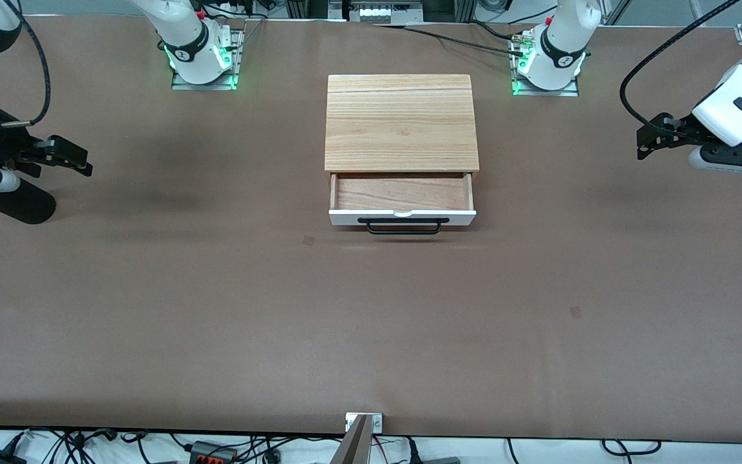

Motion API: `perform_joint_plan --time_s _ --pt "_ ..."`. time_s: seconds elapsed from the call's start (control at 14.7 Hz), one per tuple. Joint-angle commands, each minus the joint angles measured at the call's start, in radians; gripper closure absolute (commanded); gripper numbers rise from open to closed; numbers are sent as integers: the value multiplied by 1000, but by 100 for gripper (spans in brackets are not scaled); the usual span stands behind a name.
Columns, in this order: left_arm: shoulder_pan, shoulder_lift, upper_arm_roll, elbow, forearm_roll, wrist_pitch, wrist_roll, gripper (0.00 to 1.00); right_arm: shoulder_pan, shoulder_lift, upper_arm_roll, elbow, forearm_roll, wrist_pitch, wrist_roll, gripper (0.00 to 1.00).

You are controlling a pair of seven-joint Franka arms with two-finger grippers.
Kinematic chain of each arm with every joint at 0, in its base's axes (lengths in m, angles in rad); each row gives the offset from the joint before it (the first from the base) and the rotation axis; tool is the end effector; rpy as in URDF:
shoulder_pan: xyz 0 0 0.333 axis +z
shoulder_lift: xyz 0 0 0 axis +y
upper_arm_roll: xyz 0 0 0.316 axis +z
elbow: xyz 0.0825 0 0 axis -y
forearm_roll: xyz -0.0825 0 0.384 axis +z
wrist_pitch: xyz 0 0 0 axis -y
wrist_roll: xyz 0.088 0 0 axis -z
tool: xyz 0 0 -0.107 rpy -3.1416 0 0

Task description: Pull top drawer with both arms simultaneously

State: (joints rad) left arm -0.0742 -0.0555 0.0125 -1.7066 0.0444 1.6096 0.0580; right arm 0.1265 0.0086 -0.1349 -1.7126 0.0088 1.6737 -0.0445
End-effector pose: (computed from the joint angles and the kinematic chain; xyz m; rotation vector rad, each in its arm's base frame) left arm 0.5370 -0.0284 0.5941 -3.0914 0.1894 0.0642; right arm 0.5600 -0.0036 0.5613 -3.1314 -0.0548 0.0739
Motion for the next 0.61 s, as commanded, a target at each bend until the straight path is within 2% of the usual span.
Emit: perform_joint_plan --time_s 0.0,0.54 --pt "5 9 1 24 -1 -11 20 0 -15 -22 18 -12 -27 -9 2 0" --pt "7 9 1 25 -1 -13 19 0 -18 -15 20 -5 -24 41 0 0"
